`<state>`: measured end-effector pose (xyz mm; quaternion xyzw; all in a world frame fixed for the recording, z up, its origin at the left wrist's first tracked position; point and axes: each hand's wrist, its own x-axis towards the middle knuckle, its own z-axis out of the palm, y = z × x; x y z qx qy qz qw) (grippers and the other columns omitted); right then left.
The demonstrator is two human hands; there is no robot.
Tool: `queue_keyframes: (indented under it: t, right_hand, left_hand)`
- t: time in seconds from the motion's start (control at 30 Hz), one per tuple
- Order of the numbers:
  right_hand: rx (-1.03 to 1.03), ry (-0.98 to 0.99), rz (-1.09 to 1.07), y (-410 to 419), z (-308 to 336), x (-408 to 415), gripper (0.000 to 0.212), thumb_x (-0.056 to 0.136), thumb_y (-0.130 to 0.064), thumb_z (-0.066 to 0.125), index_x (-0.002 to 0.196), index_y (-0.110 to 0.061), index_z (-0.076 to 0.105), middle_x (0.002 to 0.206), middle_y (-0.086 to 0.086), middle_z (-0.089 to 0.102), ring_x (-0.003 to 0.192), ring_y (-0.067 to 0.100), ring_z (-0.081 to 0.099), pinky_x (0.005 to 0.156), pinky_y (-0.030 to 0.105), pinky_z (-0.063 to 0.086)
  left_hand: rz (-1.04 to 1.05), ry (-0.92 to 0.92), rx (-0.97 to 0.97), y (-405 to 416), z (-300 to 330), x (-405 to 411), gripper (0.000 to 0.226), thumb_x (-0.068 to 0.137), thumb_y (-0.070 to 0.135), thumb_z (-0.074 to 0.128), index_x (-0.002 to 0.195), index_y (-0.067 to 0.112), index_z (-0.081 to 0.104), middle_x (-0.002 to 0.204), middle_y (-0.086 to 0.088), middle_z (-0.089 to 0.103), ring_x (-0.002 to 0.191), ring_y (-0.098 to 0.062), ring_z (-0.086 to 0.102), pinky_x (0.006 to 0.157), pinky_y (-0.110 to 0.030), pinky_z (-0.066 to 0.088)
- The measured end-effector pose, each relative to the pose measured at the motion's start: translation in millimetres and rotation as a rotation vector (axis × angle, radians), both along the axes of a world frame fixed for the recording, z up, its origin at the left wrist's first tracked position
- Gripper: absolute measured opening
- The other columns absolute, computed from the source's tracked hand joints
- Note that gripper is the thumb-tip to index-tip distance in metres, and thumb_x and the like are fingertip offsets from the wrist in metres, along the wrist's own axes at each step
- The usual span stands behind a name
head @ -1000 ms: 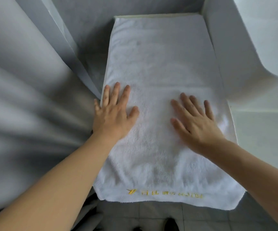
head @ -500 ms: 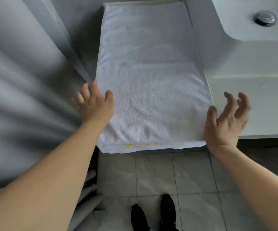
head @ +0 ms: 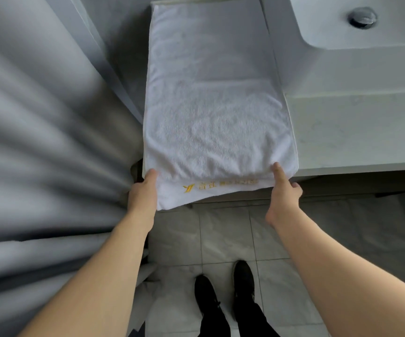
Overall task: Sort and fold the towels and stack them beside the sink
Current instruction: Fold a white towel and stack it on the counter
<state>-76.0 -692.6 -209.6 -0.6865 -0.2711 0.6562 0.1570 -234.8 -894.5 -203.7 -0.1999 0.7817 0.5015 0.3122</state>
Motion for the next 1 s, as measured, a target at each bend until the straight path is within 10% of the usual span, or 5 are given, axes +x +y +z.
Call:
queue_keyframes:
  t: [0.1, 0.2, 0.4, 0.8, 1.0]
  right_hand:
    - [-0.225, 0.087, 0.029, 11, 11, 2, 0.101, 0.073, -0.053, 0.076, 0.154, -0.028, 0.021, 0.157, 0.011, 0.027, 0.145, 0.034, 0.025, 0.117, 0.057, 0.018]
    - [-0.298, 0.177, 0.097, 12, 18, 7, 0.085, 0.075, -0.049, 0.076, 0.146, -0.021, 0.037, 0.135, 0.013, 0.056, 0.126, 0.030, 0.053, 0.114, 0.053, 0.026]
    - [-0.223, 0.104, -0.045, 0, 41, 16, 0.034, 0.090, -0.022, 0.068, 0.120, -0.012, 0.059, 0.060, -0.001, 0.053, 0.042, 0.010, 0.044, 0.052, 0.025, 0.049]
    - [0.139, 0.093, -0.078, 31, 142, -37, 0.020, 0.088, -0.025, 0.046, 0.077, -0.014, 0.058, 0.064, -0.001, 0.058, 0.053, 0.014, 0.055, 0.065, 0.028, 0.052]
    - [0.100, 0.216, -0.055, 82, 151, -109, 0.026, 0.088, -0.029, 0.045, 0.085, -0.010, 0.063, 0.066, 0.000, 0.066, 0.054, 0.017, 0.061, 0.063, 0.025, 0.050]
  left_hand:
    - [0.036, -0.061, -0.039, -1, 10, -4, 0.051, 0.070, 0.048, 0.061, 0.110, 0.016, 0.063, 0.111, -0.006, 0.068, 0.100, -0.030, 0.065, 0.091, -0.048, 0.055]
    - [0.116, -0.047, 0.022, 5, 28, -1, 0.039, 0.084, 0.012, 0.057, 0.123, 0.009, 0.055, 0.117, -0.010, 0.063, 0.098, -0.031, 0.065, 0.064, -0.043, 0.061]
    - [0.207, -0.077, 0.205, 15, 69, 1, 0.039, 0.095, -0.004, 0.048, 0.127, 0.019, 0.048, 0.126, -0.010, 0.047, 0.092, -0.029, 0.061, 0.058, -0.034, 0.058]
    - [0.229, -0.040, 0.332, 28, 131, -43, 0.035, 0.091, 0.002, 0.032, 0.117, 0.002, 0.055, 0.098, -0.017, 0.072, 0.084, -0.028, 0.072, 0.071, -0.034, 0.062]
    - [0.018, 0.190, 0.103, 57, 118, -90, 0.006, 0.093, 0.014, 0.059, 0.089, 0.017, 0.060, 0.079, -0.003, 0.058, 0.071, -0.017, 0.052, 0.071, -0.030, 0.050]
